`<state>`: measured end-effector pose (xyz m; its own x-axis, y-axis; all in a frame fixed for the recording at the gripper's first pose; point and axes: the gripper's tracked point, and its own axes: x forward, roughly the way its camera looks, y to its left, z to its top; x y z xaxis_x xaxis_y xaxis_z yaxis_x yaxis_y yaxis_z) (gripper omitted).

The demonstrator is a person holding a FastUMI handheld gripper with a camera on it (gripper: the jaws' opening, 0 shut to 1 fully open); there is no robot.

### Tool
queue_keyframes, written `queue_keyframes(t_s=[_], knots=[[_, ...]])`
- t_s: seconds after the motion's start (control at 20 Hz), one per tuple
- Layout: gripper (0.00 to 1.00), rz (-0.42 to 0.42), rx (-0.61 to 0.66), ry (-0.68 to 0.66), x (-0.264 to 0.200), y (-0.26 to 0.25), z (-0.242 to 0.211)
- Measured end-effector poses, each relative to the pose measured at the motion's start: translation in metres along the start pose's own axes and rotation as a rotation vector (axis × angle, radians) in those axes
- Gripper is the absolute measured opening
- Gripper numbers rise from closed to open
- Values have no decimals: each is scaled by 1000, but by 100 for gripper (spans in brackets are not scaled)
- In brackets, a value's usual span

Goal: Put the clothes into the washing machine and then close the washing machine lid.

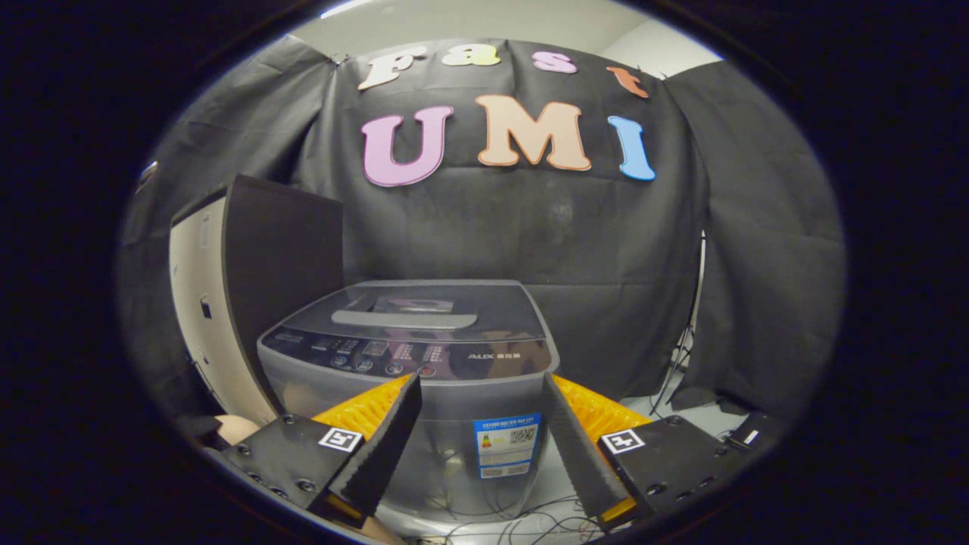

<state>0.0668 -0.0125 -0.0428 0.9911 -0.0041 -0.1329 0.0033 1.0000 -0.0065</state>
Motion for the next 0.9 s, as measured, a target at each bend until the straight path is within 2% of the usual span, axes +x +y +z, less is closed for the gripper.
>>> queue_keyframes(t_s=[0.2,0.45,0.7,0.9], knots=[[99,37,68,17,0,11,-1],[99,18,24,36,3,4,-6],[99,8,68,38,2,1,-8],[99,-5,40,34,2,-4,-10]])
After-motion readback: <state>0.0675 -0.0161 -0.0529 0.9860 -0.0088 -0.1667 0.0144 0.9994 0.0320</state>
